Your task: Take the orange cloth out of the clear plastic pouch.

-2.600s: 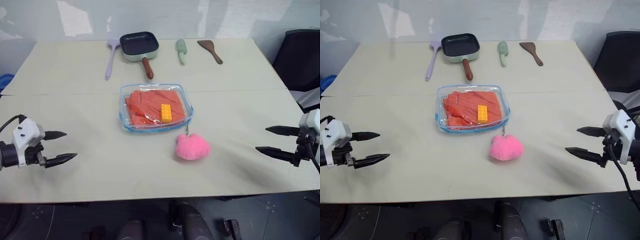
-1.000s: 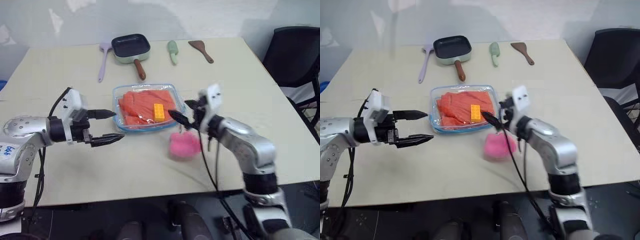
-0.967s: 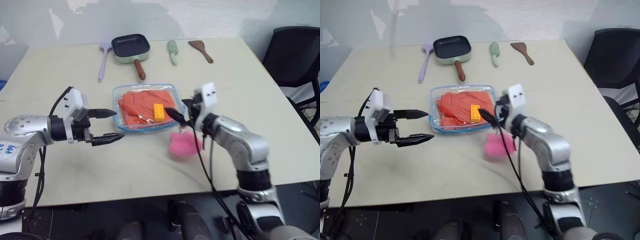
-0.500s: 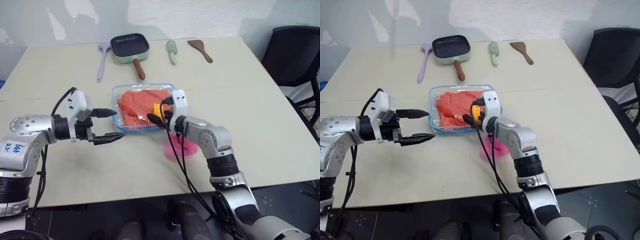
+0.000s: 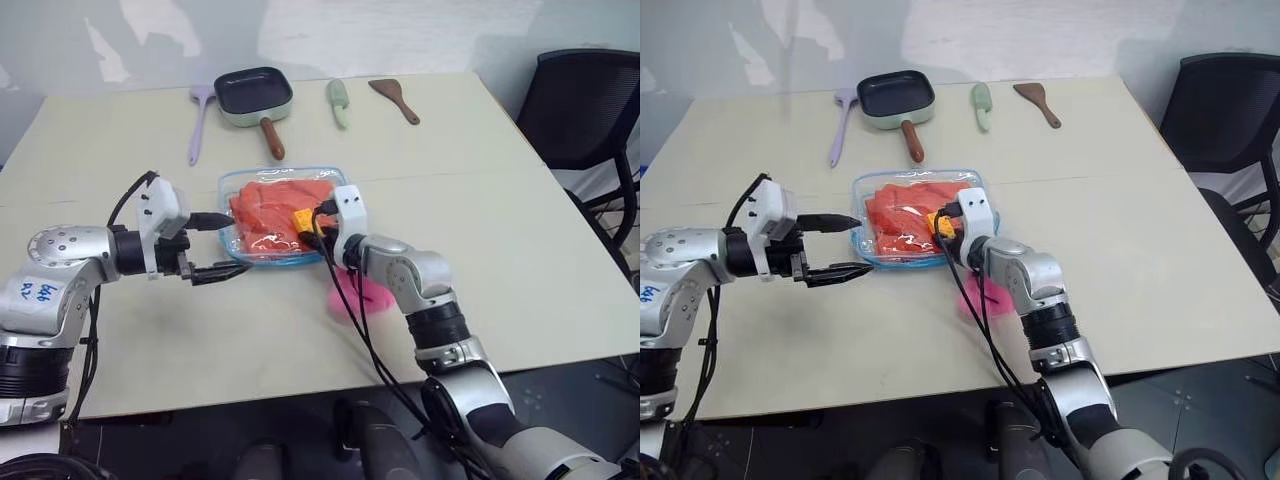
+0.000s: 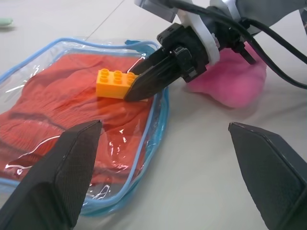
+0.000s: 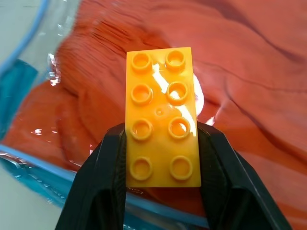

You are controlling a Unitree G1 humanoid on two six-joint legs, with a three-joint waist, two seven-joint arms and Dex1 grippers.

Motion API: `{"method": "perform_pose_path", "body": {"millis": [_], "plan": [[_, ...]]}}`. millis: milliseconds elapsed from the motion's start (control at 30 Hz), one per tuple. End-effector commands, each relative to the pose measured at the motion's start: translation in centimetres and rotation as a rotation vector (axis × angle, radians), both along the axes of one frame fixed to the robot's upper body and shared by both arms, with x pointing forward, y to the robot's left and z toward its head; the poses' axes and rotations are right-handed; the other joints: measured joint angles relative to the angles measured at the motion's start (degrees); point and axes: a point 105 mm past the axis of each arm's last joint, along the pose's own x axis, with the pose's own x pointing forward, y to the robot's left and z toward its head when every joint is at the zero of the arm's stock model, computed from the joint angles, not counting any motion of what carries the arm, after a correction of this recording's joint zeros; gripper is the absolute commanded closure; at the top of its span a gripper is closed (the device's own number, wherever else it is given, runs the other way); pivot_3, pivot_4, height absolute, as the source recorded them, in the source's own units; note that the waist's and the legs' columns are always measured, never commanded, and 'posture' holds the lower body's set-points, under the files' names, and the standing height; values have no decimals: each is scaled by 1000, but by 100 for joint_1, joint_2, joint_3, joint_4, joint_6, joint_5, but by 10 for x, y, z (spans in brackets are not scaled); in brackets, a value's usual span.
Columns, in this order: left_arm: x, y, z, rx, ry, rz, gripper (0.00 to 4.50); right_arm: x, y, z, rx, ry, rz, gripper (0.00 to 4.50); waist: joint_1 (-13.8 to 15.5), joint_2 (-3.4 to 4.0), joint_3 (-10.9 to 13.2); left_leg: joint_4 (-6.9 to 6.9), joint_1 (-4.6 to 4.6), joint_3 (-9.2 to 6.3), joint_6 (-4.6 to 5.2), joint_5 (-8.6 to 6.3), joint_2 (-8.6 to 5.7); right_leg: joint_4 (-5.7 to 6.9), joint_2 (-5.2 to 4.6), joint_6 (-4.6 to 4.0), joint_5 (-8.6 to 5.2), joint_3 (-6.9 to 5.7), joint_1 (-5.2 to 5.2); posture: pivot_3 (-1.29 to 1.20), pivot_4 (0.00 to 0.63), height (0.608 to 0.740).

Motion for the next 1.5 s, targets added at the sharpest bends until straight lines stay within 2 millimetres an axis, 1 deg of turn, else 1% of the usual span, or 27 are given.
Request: {"method": "perform_pose_path", "body": {"millis": [33, 100, 133, 167, 267, 333, 367, 433, 500, 567, 600, 667, 733, 800, 833, 900, 933, 1000, 1067, 1133, 1200, 1267, 1367, 1433, 1500], "plan": [[-1, -16, 6, -30, -24, -60, 0, -14, -32, 43, 36, -108, 73, 2970, 38, 0, 0, 0, -3, -2, 3, -1, -2, -2, -2, 2, 1, -2, 0, 0, 150, 740], [-3, -33, 6, -52, -23, -116, 0, -19, -75, 55, -1, -136, 32, 2970, 135, 0, 0, 2, -5, -4, 11, -4, -5, -6, -6, 5, 3, -5, 1, 0, 150, 740], [-4, -41, 7, -62, -25, -142, 0, -21, -97, 58, -35, -145, -5, 2970, 183, -1, 0, 5, -9, -4, 15, -6, -6, -9, -7, 8, 4, -6, 1, 0, 150, 740], [-5, -50, 8, -74, -28, -170, 0, -23, -124, 59, -80, -149, -66, 2970, 226, -1, 0, 8, -13, -6, 21, -8, -9, -15, -10, 13, 7, -9, 5, 0, 150, 740], [-4, -71, 11, -98, -46, -234, 0, -35, -197, 55, -189, -124, -257, 2970, 301, -2, -1, 15, -17, -3, 33, -14, -13, -33, -8, 26, 15, -9, 14, 0, 150, 740], [-3, -82, 13, -107, -57, -266, 0, -49, -242, 44, -232, -79, -385, 2970, 314, -3, 0, 16, -16, 1, 34, -14, -15, -37, -7, 30, 17, -7, 19, 0, 150, 740], [-2, -85, 14, -110, -62, -278, 0, -56, -257, 39, -241, -61, -433, 2970, 318, -4, 0, 16, -15, 4, 34, -14, -14, -38, -5, 30, 17, -7, 29, 0, 150, 740], [-1, -88, 16, -111, -67, -295, 0, -68, -272, 27, -190, -16, -485, 2970, 283, -4, 0, 14, -11, 7, 33, -14, -13, -37, -2, 30, 17, 1, 42, 0, 150, 740], [1, -88, 17, -108, -72, -302, 0, -79, -277, 12, -182, 15, -500, 2970, 234, -3, 0, 14, 5, 30, 28, -12, -14, -36, 6, 30, 17, 31, 38, 0, 150, 740], [3, -88, 17, -99, -77, -304, 0, -84, -281, 1, -199, 22, -527, 2970, 190, -3, 0, 12, 14, 31, 15, -5, -11, -30, 13, 29, 18, 41, 39, 0, 150, 740], [4, -87, 16, -90, -82, -303, 0, -85, -283, -3, -179, 31, -555, 2220, 163, -3, 0, 12, 14, 30, 11, -2, -11, -28, 15, 28, 18, 44, 38, 0, 150, 740], [7, -84, 15, -68, -92, -295, 0, -87, -289, -8, -171, 40, -599, 1603, 144, -3, 0, 12, 14, 28, 7, 0, -11, -25, 18, 27, 18, 50, 35, 0, 150, 740], [10, -79, 12, -43, -105, -281, 0, -90, -293, -10, -207, 36, -607, 880, 150, -2, 0, 12, 12, 29, 5, 1, -12, -22, 18, 25, 17, 53, 31, 0, 150, 740], [15, -70, 8, -3, -117, -251, 0, -92, -297, -5, -244, 20, -600, 188, 164, -2, 0, 11, 10, 27, 5, 1, -11, -25, 19, 24, 17, 51, 30, 0, 150, 740], [17, -65, 5, 20, -126, -236, 0, -92, -298, -1, -265, 7, -587, 52, 166, -2, 0, 10, 9, 27, 6, 1, -12, -27, 19, 24, 17, 51, 30, 0, 150, 740], [25, -48, -3, 107, -157, -186, 0, -94, -298, 15, -339, -47, -512, 52, 173, -1, 0, 10, 8, 28, 7, 1, -13, -28, 18, 24, 17, 51, 30, 0, 150, 740], [30, -37, -6, 162, -174, -156, 0, -95, -292, 25, -374, -85, -444, 52, 176, 0, 0, 10, 9, 29, 8, 0, -15, -29, 18, 24, 17, 52, 30, 0, 150, 740], [39, -18, -12, 256, -206, -107, 0, -99, -275, 41, -385, -139, -305, 52, 164, 0, 0, 7, 10, 27, 9, 0, -13, -33, 23, 24, 16, 50, 31, 0, 150, 740], [48, -1, -17, 340, -237, -68, 0, -112, -241, 58, -356, -177, -74, 52, 150, -1, 0, 3, 13, 27, 10, -1, -7, -38, 32, 24, 16, 50, 34, 0, 150, 740], [55, 8, -21, 394, -266, -43, 0, -133, -208, 69, -354, -203, 166, 52, 166, -2, 1, 0, 11, 26, 11, -2, -4, -40, 37, 24, 16, 49, 33, 0, 150, 740], [60, 8, -23, 413, -292, -35, 0, -149, -185, 75, -355, -212, 327, 52, 185, -5, 3, -1, 8, 21, 13, -4, -3, -43, 35, 24, 16, 45, 33, 0, 150, 740], [63, 3, -26, 411, -306, -44, 0, -153, -172, 79, -354, -229, 394, 52, 231, -18, 7, -1, 8, 21, 19, -7, -3, -43, 31, 26, 17, 41, 35, 0, 150, 740], [68, -7, -31, 404, -333, -53, 0, -152, -161, 80, -354, -247, 436, 52, 308, -24, 5, 4, 7, 26, 31, -13, -11, -40, 16, 32, 22, 31, 37, 0, 150, 740], [71, -10, -33, 417, -350, -60, 0, -152, -157, 81, -354, -255, 454, 52, 345, -24, 5, 16, 9, 23, 38, -14, -15, -38, 7, 37, 26, 20, 32, 0, 150, 740], [72, -12, -34, 417, -365, -70, 422, -151, -155, 80, -355, -254, 463, 0, 368, -25, 6, 35, -3, 20, 43, -18, -14, -36, 6, 40, 28, 12, 24, 0, 150, 740]]}}
